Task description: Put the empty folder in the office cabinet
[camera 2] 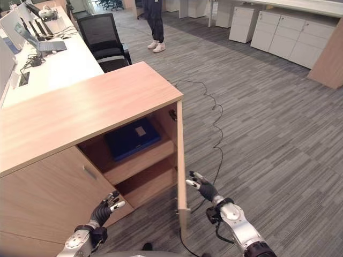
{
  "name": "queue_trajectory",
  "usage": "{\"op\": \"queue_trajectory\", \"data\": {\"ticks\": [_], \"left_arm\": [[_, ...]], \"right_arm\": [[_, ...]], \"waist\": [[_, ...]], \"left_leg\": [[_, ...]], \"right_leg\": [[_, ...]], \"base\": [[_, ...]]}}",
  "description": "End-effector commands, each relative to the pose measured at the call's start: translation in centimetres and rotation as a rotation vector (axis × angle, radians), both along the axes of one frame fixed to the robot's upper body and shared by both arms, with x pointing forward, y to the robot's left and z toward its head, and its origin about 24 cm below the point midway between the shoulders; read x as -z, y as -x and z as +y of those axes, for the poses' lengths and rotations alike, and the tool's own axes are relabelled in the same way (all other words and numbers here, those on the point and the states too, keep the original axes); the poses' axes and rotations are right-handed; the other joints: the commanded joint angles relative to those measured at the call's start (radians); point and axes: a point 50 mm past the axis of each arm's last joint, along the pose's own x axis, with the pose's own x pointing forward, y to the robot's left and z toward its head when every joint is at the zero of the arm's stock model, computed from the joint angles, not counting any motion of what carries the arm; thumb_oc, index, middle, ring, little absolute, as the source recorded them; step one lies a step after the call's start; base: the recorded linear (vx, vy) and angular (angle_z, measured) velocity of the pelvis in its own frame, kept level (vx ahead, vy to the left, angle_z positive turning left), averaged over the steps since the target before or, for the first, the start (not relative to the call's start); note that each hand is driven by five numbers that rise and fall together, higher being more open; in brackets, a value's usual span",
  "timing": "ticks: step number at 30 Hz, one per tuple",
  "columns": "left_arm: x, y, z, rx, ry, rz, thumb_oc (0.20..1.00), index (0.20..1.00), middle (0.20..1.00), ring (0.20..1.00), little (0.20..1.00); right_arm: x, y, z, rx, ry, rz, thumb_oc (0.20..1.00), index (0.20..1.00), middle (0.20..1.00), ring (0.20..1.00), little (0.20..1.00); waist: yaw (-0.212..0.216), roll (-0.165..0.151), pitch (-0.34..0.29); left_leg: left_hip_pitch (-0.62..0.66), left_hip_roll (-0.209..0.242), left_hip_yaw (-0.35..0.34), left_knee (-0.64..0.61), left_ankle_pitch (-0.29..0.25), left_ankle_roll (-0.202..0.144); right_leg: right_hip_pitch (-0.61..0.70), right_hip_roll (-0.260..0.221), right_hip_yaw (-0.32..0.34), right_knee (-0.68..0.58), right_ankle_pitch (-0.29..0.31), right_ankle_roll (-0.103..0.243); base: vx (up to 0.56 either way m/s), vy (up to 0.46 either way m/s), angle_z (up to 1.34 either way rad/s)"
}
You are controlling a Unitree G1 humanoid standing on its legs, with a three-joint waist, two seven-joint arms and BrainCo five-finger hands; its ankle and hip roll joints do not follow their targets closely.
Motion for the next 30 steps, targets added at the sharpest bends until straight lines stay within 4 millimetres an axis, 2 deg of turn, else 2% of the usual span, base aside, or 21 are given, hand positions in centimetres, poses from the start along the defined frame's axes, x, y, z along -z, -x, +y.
{"op": "queue_trajectory", "data": {"ticks": [1, 2, 3, 4, 5, 6, 8, 10, 12, 20, 22, 25, 26, 30], "left_arm": [[-2.7, -4.1, 1.2, -0.006, -0.052, -0.170, 1.000, 1.000, 1.000, 1.000, 1.000], [-2.9, -4.4, 1.0, -0.004, -0.051, -0.178, 1.000, 1.000, 1.000, 1.000, 1.000], [-3.0, -4.5, 1.0, -0.004, -0.050, -0.185, 1.000, 1.000, 1.000, 1.000, 1.000], [-3.0, -4.5, 1.0, -0.004, -0.051, -0.186, 1.000, 1.000, 1.000, 1.000, 1.000], [-2.9, -4.3, 1.1, -0.008, -0.050, -0.177, 1.000, 1.000, 1.000, 1.000, 1.000], [-2.6, -4.1, 1.1, -0.005, -0.050, -0.161, 1.000, 1.000, 1.000, 1.000, 1.000], [-2.5, -3.9, 0.9, 0.005, -0.048, -0.152, 1.000, 1.000, 1.000, 1.000, 1.000], [-1.9, -2.8, 1.0, 0.028, -0.060, -0.107, 1.000, 1.000, 1.000, 1.000, 1.000], [-1.8, -2.5, 1.3, 0.031, -0.069, -0.097, 1.000, 1.000, 1.000, 1.000, 1.000], [-1.0, -0.8, 3.3, 0.089, -0.163, -0.002, 1.000, 1.000, 1.000, 1.000, 1.000], [-1.0, -0.8, 3.5, 0.100, -0.172, 0.006, 1.000, 1.000, 1.000, 1.000, 1.000], [-0.9, -0.3, 3.6, 0.106, -0.171, 0.016, 1.000, 1.000, 1.000, 1.000, 1.000], [-0.9, -0.2, 3.5, 0.115, -0.163, 0.015, 1.000, 1.000, 1.000, 1.000, 1.000], [-1.0, -0.1, 3.3, 0.129, -0.150, 0.016, 1.000, 1.000, 1.000, 1.000, 1.000]], "right_arm": [[-3.8, -3.4, 3.6, -0.078, -0.083, -0.199, 1.000, 1.000, 1.000, 1.000, 1.000], [-4.2, -3.9, 3.9, -0.079, -0.089, -0.219, 1.000, 1.000, 1.000, 1.000, 1.000], [-4.9, -4.5, 4.7, -0.080, -0.111, -0.245, 1.000, 1.000, 1.000, 1.000, 1.000], [-5.2, -4.8, 5.1, -0.078, -0.124, -0.254, 1.000, 1.000, 1.000, 1.000, 1.000], [-5.6, -5.3, 5.5, -0.053, -0.144, -0.265, 1.000, 1.000, 1.000, 1.000, 1.000], [-5.6, -5.7, 5.2, -0.005, -0.159, -0.265, 1.000, 1.000, 1.000, 1.000, 1.000], [-5.5, -5.7, 4.8, 0.022, -0.163, -0.264, 1.000, 1.000, 1.000, 1.000, 1.000], [-5.6, -6.4, 4.2, 0.091, -0.178, -0.267, 1.000, 1.000, 1.000, 1.000, 1.000], [-5.7, -6.6, 3.9, 0.117, -0.182, -0.271, 1.000, 1.000, 1.000, 1.000, 1.000], [-7.2, -9.9, 1.5, 0.301, -0.153, -0.311, 1.000, 1.000, 1.000, 1.000, 1.000], [-7.2, -10.6, 1.0, 0.349, -0.154, -0.304, 1.000, 1.000, 1.000, 1.000, 1.000], [-8.5, -12.1, -0.5, 0.408, -0.113, -0.331, 1.000, 1.000, 1.000, 1.000, 1.000], [-9.2, -13.0, -1.3, 0.453, -0.113, -0.336, 1.000, 1.000, 1.000, 1.000, 1.000], [-11.5, -14.7, -3.8, 0.546, -0.080, -0.376, 1.000, 1.000, 1.000, 1.000, 1.000]], "waist": [[0.037, -0.081, 0.064], [0.031, -0.087, 0.072], [0.029, -0.099, 0.076], [0.033, -0.103, 0.073], [0.038, -0.107, 0.070], [0.036, -0.106, 0.064], [0.032, -0.104, 0.061], [0.050, -0.102, 0.035], [0.058, -0.106, 0.033], [0.167, -0.159, 0.028], [0.182, -0.164, 0.027], [0.200, -0.168, 0.027], [0.219, -0.172, 0.025], [0.238, -0.174, 0.022]], "left_leg": [[-0.056, 0.024, 0.095, 0.042, 0.043, -0.055], [-0.086, 0.035, 0.143, 0.080, 0.044, -0.047], [-0.098, 0.062, 0.231, 0.149, 0.015, -0.032], [-0.097, 0.063, 0.237, 0.176, -0.006, -0.031], [-0.083, 0.054, 0.212, 0.230, -0.041, -0.031], [-0.053, 0.063, 0.234, 0.244, -0.073, -0.028], [-0.045, 0.065, 0.257, 0.236, -0.074, -0.020], [-0.020, 0.042, 0.293, 0.180, -0.083, -0.011], [-0.017, 0.035, 0.286, 0.173, -0.081, -0.008], [-0.015, -0.019, 0.206, 0.077, -0.058, 0.031], [-0.009, -0.030, 0.194, 0.056, -0.054, 0.040], [0.008, -0.042, 0.185, 0.032, -0.055, 0.052], [0.009, -0.048, 0.183, 0.030, -0.056, 0.057], [0.003, -0.059, 0.169, 0.028, -0.054, 0.063]], "right_leg": [[0.035, -0.068, -0.012, 0.008, -0.093, 0.064], [0.031, -0.079, -0.038, 0.008, -0.092, 0.063], [0.023, -0.091, -0.066, 0.008, -0.084, 0.053], [0.018, -0.093, -0.074, 0.008, -0.082, 0.048], [0.020, -0.097, -0.094, 0.008, -0.077, 0.037], [0.026, -0.097, -0.136, 0.012, -0.088, 0.024], [0.028, -0.097, -0.157, 0.014, -0.086, 0.023], [0.045, -0.084, -0.186, 0.017, -0.081, 0.024], [0.053, -0.085, -0.189, 0.021, -0.081, 0.026], [0.043, -0.119, -0.260, 0.114, -0.086, 0.050], [0.034, -0.129, -0.265, 0.143, -0.089, 0.059], [0.016, -0.149, -0.270, 0.171, -0.073, 0.076], [0.019, -0.149, -0.269, 0.165, -0.071, 0.079], [0.023, -0.148, -0.274, 0.161, -0.067, 0.085]], "base": [[-0.20, 0.030, 0.70], [-0.28, 0.027, 1.36], [-0.19, -0.008, 1.89], [-0.18, -0.031, 1.55], [-0.11, -0.007, 0.79], [-0.09, 0.027, 0.39], [-0.03, 0.035, 0.80], [0.09, 0.063, 0.95], [0.06, 0.056, 0.51], [0.01, 0.048, 0.32], [-0.02, 0.053, 0.27], [-0.02, 0.050, 0.33], [-0.02, 0.051, 0.15], [-0.01, 0.018, 0.02]]}}
